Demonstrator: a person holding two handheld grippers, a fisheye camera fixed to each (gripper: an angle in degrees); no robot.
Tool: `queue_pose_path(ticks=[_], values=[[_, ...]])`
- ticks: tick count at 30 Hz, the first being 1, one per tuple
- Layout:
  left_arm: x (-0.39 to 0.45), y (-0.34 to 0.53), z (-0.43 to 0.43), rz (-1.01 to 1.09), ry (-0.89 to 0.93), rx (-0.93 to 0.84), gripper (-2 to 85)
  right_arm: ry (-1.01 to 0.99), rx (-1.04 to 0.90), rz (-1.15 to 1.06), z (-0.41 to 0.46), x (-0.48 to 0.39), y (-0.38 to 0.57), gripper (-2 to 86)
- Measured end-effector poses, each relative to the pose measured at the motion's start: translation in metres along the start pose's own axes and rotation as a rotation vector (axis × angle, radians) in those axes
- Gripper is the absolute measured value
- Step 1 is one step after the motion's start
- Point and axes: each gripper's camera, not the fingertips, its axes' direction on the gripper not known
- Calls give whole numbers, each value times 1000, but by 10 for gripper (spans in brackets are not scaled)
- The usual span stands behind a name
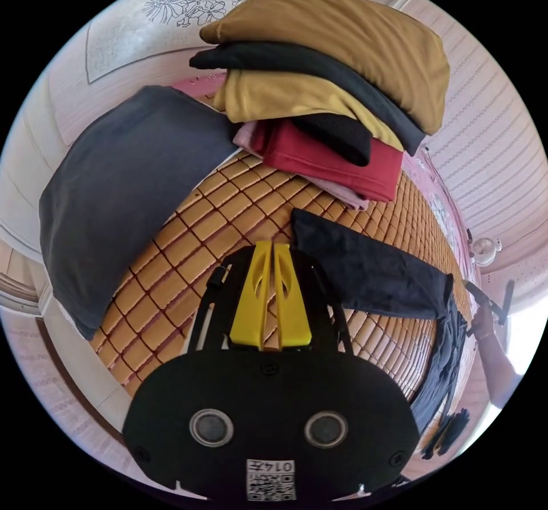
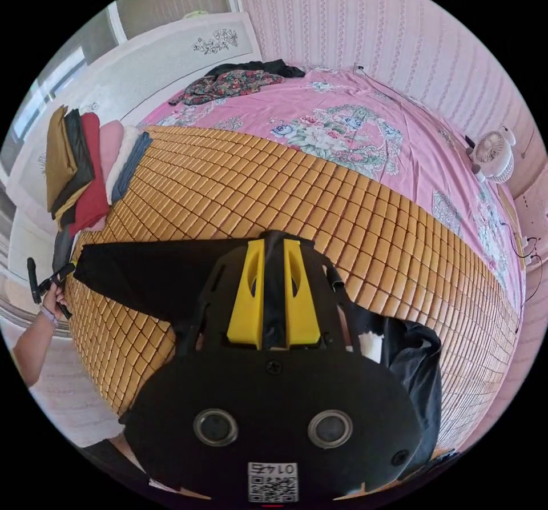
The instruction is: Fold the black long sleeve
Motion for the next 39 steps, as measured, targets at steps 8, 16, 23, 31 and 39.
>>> queue_pose_path(ticks=[8,16,23,31,39], values=[[56,45,-73,185,76,-46,-9,144,-67,-8,-117,18,213,21],[245,152,-69,509,435,-490,16,126,-511,326,-164,48,422,49],[334,163,-80,786,140,-509,67,40,-573,345,-168,68,478,69],[376,186,-86,972,-47,-485,51,-4,-576,314,-176,82,498,63],[386,166,-95,960,3,-524,48,8,-560,311,-196,85,520,63]])
